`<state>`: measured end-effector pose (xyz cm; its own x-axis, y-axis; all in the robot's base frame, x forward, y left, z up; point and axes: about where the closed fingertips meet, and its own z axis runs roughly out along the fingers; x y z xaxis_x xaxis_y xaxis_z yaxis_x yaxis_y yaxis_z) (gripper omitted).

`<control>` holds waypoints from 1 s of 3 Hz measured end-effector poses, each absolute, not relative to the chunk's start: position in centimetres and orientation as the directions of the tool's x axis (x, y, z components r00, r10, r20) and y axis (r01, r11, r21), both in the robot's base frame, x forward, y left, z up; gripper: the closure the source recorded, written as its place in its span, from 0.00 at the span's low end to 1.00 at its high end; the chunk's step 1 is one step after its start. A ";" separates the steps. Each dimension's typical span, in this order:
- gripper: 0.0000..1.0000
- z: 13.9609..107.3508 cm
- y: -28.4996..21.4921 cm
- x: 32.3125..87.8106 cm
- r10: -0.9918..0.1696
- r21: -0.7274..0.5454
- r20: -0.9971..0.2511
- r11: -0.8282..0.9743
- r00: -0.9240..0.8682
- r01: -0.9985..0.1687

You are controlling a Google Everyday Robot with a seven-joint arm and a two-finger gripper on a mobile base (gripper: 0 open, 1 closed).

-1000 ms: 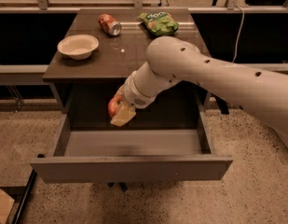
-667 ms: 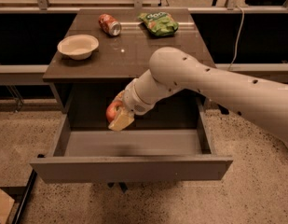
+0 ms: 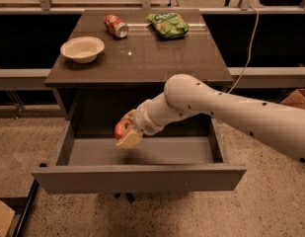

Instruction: Place apple into top drawer

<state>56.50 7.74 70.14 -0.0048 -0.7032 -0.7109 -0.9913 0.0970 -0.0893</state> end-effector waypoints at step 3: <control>0.00 61.9 5.3 59.6 -0.688 -0.095 -0.723 0.191 -0.064 -0.977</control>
Offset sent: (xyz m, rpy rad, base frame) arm 0.0385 -0.0285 -0.1122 0.0414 0.0327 -0.1073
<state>59.58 5.33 61.88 -0.0640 -0.6881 -0.7228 -0.9769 0.1911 -0.0953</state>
